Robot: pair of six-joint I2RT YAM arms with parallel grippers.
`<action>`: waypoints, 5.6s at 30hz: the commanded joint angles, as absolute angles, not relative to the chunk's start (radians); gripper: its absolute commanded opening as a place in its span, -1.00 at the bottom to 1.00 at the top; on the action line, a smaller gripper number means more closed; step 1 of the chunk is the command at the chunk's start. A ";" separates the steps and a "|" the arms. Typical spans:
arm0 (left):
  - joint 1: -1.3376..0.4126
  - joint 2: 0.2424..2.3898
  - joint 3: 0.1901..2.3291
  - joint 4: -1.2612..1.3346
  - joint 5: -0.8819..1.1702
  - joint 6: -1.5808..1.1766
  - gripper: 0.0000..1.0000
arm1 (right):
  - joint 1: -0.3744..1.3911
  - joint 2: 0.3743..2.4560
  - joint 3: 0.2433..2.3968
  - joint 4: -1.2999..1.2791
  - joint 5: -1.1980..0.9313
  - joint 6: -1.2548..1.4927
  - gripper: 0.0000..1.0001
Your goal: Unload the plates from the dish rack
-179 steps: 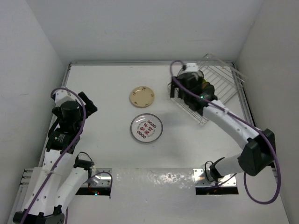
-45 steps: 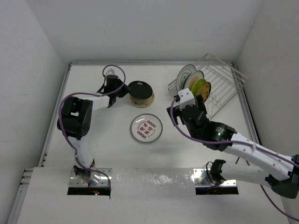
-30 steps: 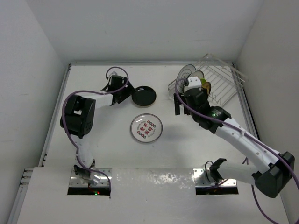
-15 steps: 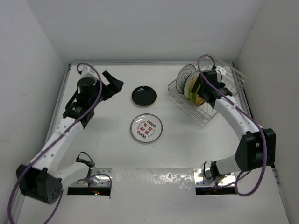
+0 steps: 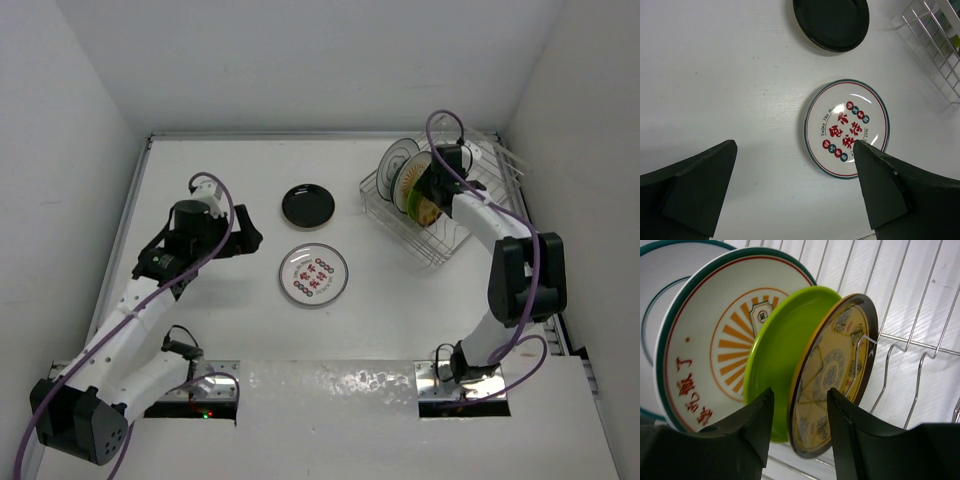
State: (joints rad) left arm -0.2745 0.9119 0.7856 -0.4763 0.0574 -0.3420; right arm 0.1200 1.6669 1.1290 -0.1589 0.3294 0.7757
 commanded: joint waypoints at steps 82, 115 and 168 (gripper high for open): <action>-0.273 1.473 0.983 0.014 -0.093 -0.796 -1.00 | 1.002 1.174 1.031 -0.208 0.635 -0.015 0.98; -0.336 1.683 1.210 -0.307 -0.222 -0.730 1.00 | 0.450 1.411 1.193 -0.430 0.440 0.535 0.98; -0.337 0.778 0.880 -0.525 -0.198 -0.468 1.00 | 0.219 1.339 1.227 -0.164 0.548 0.734 -1.00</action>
State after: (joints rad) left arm -0.3370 0.8131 0.8097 -0.5514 -0.1818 -0.3859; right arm 0.2081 1.4487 1.2091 -0.2249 0.5346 0.8597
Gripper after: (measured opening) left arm 0.999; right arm 0.009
